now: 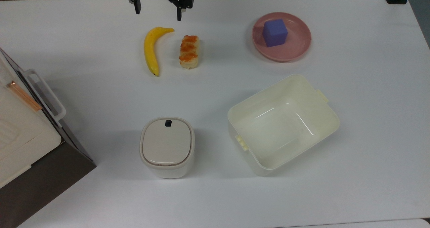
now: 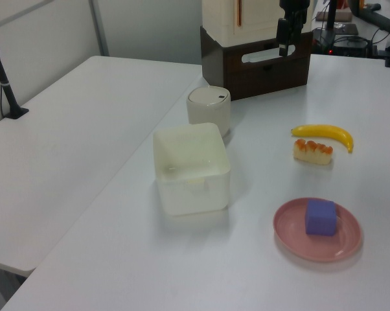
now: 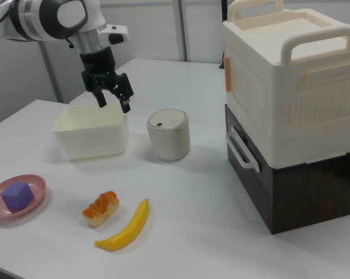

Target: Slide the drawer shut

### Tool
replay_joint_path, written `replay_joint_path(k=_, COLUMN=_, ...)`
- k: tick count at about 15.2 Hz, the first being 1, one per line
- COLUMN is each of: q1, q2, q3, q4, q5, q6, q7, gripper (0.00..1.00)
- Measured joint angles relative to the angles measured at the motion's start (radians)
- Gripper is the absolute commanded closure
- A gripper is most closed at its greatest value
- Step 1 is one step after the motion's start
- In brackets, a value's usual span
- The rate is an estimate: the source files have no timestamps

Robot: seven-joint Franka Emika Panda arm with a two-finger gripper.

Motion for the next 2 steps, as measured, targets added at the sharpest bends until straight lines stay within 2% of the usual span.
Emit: replay_joint_path(k=2, q1=0.053, q2=0.0, q3=-0.054, q4=0.0, q5=0.0, q6=0.0, q7=0.0, gripper=0.0)
